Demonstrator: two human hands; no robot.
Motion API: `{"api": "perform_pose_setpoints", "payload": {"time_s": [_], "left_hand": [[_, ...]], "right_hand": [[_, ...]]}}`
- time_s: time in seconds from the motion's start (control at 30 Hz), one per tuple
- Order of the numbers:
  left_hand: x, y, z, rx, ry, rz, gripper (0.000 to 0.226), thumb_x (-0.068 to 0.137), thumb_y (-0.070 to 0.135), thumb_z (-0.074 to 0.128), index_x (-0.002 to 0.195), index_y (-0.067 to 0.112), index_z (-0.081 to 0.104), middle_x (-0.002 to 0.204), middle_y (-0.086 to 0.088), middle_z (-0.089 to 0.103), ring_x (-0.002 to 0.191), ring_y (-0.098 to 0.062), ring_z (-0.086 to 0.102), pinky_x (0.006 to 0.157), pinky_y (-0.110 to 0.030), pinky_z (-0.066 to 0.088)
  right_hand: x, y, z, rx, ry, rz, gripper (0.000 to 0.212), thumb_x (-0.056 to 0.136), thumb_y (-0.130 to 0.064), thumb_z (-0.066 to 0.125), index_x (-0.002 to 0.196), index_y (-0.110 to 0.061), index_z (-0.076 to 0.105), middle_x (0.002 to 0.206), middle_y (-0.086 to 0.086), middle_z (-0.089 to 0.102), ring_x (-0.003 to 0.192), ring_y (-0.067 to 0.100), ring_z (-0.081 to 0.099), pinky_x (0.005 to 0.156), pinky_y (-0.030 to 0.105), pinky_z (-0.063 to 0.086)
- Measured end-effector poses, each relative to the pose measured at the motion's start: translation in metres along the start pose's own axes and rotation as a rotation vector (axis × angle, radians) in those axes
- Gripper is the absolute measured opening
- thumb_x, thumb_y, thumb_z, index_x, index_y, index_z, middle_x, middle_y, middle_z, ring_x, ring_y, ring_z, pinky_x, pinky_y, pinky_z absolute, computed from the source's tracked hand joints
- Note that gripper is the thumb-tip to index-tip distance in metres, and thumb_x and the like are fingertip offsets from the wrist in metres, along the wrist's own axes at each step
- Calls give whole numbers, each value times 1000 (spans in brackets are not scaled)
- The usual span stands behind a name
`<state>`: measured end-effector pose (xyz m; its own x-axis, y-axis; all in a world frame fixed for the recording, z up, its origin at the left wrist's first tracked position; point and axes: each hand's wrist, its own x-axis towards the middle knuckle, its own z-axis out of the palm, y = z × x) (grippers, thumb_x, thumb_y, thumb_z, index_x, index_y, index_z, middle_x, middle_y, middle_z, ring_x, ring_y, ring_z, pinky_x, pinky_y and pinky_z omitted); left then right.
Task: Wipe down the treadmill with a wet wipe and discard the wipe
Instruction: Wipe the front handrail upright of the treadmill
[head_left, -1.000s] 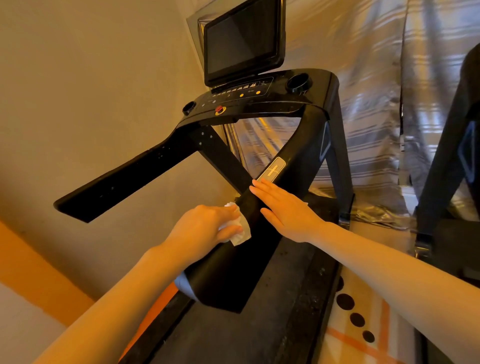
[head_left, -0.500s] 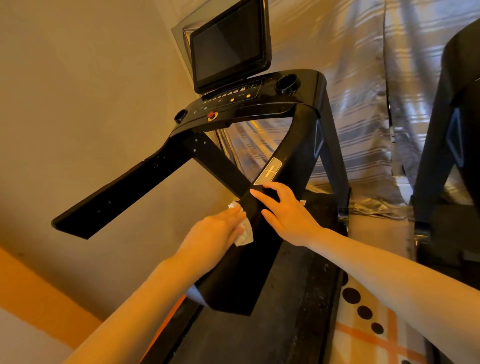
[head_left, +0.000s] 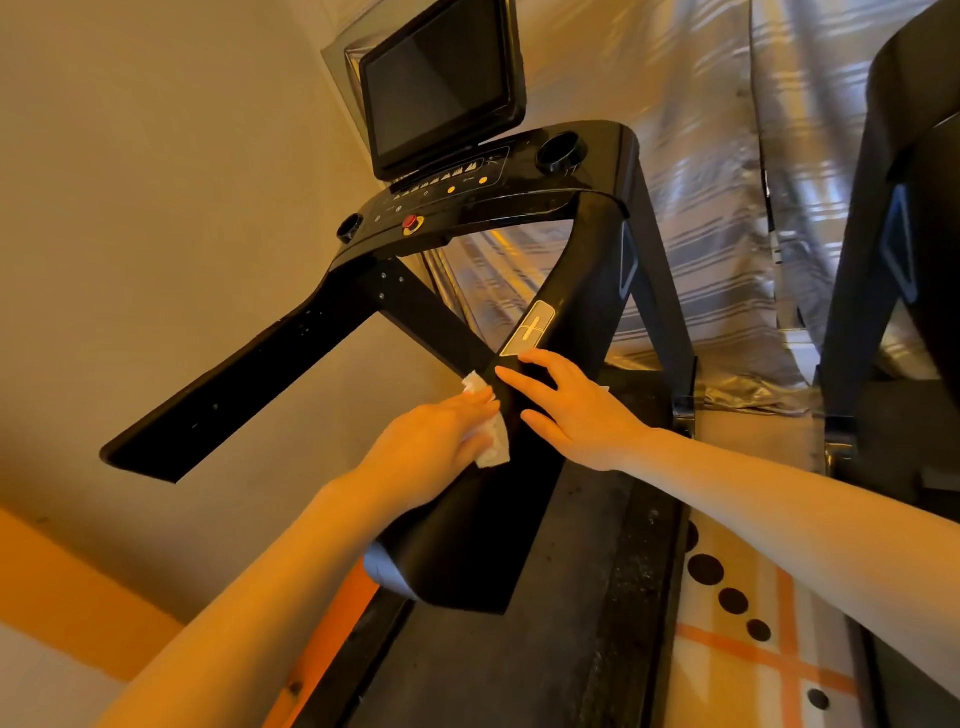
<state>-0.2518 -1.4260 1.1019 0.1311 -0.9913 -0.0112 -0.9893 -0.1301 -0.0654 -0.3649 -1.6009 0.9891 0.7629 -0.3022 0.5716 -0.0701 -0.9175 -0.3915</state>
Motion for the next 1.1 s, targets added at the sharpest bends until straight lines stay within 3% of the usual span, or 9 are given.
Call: {"api": "perform_pose_setpoints", "payload": {"time_s": [0.13,0.3,0.47,0.67,0.73,0.77,0.87,1.1], "left_hand": [[-10,2,2,55,30,9,48,105,33,37,152,30,29,160,13,22,145,-7,24,112,-19,20],[-30,3,6,176,0,38,48,105,36,32,152,32,27,160,15,17,146,-5,20,102,-5,6],[3,9,4,178,-30,12,49,106,31,36,154,28,25,162,9,17,148,-9,17,116,-22,15],[-46,9,5,136,-29,117,48,104,41,32,149,25,37,159,9,24,147,-8,20,110,-14,11],[-50,8,9,148,45,115,52,100,44,32,145,21,45,155,3,36,142,-11,32,111,-23,28],[-45,7,9,152,82,91,49,102,40,34,145,19,44,154,1,38,140,-13,38,109,-23,33],[-26,5,9,70,50,-49,50,105,34,36,153,23,28,160,6,25,144,-13,31,107,-15,23],[-45,-3,13,-30,244,-86,39,102,34,43,138,24,55,135,3,61,121,-18,59,96,-19,37]], "right_hand": [[0,-3,-4,-15,-18,11,52,104,-36,41,154,-27,29,160,4,22,147,21,24,114,34,30],[-1,-1,-1,6,-17,12,54,102,-42,37,154,-27,30,159,5,24,146,24,27,113,39,34],[-1,-3,-1,4,-7,27,53,104,-35,43,154,-26,30,161,4,22,147,22,24,115,37,31],[0,-2,-1,-17,-20,15,53,103,-39,39,154,-27,29,161,6,23,147,25,26,114,39,33],[-1,-2,-1,-16,-22,13,53,104,-38,39,154,-26,29,161,6,23,147,25,25,114,39,33],[0,-2,-1,-15,-20,14,53,104,-37,40,154,-26,29,161,6,23,147,25,25,114,39,32],[0,-3,-2,-9,-19,24,53,103,-36,41,154,-26,29,161,6,22,147,24,25,114,38,33],[0,-1,2,-22,-12,29,55,102,-41,36,154,-29,27,161,4,23,147,23,25,116,39,34]]}}
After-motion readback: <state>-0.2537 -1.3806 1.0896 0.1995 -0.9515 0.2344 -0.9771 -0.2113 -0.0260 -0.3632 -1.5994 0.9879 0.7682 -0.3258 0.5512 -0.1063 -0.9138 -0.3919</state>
